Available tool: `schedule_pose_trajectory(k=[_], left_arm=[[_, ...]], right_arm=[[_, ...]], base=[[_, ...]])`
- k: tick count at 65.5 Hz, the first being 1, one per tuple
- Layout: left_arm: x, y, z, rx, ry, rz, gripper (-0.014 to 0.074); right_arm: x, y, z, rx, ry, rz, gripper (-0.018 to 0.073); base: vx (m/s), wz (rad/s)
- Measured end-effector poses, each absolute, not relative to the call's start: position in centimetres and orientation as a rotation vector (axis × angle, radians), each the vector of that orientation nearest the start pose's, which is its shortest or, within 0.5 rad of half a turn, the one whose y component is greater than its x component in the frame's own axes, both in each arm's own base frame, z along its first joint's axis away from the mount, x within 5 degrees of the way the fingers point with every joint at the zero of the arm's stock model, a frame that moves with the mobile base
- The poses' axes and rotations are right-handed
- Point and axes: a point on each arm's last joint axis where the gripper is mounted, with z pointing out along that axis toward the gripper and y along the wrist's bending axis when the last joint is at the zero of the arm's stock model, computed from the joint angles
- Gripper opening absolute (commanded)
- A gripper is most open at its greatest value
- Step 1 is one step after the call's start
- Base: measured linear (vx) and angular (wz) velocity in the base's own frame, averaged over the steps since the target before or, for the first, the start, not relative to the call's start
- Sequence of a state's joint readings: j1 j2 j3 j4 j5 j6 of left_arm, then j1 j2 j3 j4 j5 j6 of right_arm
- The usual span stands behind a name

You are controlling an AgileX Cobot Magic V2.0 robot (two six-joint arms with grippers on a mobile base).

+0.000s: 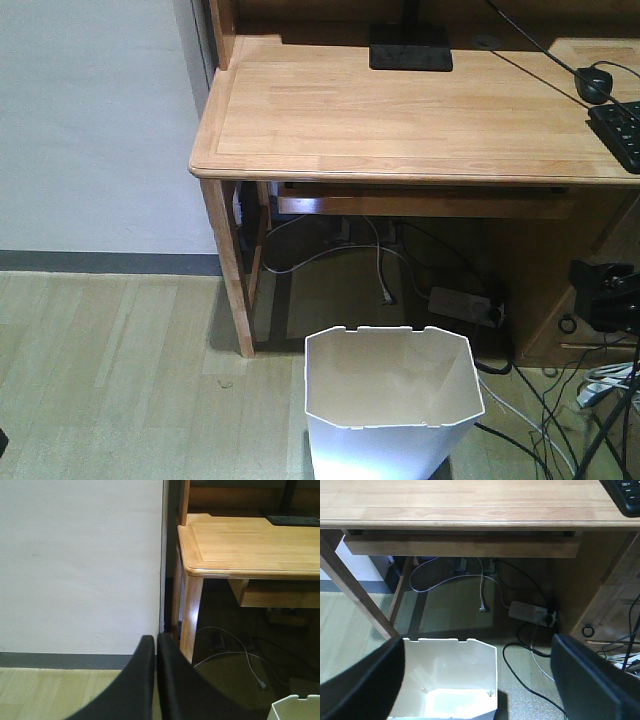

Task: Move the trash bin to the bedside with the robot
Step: 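Reach the right gripper down to the rim of the white trash bin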

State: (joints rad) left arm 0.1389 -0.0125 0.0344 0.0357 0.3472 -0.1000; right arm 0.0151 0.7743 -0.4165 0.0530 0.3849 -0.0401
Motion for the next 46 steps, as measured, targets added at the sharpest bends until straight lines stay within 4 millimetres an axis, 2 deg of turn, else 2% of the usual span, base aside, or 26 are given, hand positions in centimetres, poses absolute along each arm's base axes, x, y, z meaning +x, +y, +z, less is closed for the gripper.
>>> schedule_pose_trajectory(k=[12,18,32,39,46], left_arm=[[5.3,0.8,17.1,-0.198,1.842,0.062,-0.0006],[5.3,0.8,17.1,-0.198,1.842,0.062,-0.0006],[5.3,0.8,17.1,-0.198,1.842,0.062,-0.0006],[5.3,0.8,17.1,-0.198,1.842,0.062,-0.0006],[5.3,0.8,17.1,-0.198,1.842,0.062,-0.0006]], right_arm=[[14.5,0.4,24.7,0.003,2.249,0.049,0.0578],[15.1,0.5,25.2,0.008,2.283,0.054,0.0576],[19.2,0.6,26.7,-0.011,2.434,0.05,0.0576],[21.4,0.6,26.2,-0.05,2.531,0.04,0.0576],[23.6,0.6,24.8,-0.089,2.619,0.031,0.0576]], base=[[0.0,0.0],[0.0,0.0],[0.0,0.0],[0.0,0.0],[0.0,0.0]])
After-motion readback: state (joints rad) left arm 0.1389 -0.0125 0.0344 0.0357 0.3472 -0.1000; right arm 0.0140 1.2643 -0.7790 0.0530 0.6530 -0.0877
